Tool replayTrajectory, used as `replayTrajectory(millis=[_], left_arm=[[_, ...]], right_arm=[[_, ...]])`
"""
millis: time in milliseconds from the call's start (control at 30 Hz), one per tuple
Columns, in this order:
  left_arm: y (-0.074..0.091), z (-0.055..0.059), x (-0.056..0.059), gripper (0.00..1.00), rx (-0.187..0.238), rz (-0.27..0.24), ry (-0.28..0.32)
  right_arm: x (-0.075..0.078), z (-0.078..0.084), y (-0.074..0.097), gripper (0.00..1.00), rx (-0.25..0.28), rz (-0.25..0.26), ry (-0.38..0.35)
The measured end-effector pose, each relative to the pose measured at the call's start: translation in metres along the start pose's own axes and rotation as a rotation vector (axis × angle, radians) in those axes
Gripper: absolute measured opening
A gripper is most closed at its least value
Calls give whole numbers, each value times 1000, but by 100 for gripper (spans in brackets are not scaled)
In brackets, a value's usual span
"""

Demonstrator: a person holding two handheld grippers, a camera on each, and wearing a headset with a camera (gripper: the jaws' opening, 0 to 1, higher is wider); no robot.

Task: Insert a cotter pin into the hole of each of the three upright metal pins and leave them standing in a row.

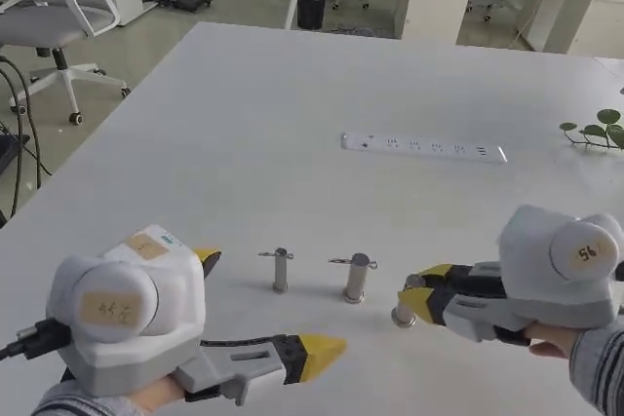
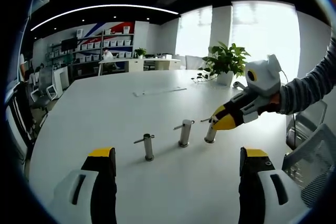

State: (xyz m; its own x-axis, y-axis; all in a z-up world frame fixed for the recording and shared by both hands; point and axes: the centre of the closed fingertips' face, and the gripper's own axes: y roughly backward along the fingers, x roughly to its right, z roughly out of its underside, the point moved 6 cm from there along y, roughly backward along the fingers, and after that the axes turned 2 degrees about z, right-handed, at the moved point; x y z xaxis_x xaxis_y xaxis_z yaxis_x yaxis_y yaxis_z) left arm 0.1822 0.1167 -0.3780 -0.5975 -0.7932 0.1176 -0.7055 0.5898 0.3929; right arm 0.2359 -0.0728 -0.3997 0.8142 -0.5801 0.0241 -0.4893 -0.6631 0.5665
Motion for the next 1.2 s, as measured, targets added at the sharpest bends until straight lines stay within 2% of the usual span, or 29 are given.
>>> replayTrajectory(millis=[133, 500, 767, 1000, 1200], left_arm=[[0, 0, 1, 98, 2, 2, -2], [3, 1, 2, 97, 4, -3, 5], [5, 1, 4, 97, 6, -5, 0], [7, 0, 4, 97, 9, -10, 2], [8, 1, 5, 97, 7, -5, 1]], right_arm=[[-9, -1, -2, 8, 8, -8, -10], [-31, 7, -7, 8, -12, -19, 27], [-40, 13, -4, 8, 1, -21, 15], [-43, 14, -3, 9, 20, -1, 14], [-43, 15, -3, 11, 35, 0, -56]])
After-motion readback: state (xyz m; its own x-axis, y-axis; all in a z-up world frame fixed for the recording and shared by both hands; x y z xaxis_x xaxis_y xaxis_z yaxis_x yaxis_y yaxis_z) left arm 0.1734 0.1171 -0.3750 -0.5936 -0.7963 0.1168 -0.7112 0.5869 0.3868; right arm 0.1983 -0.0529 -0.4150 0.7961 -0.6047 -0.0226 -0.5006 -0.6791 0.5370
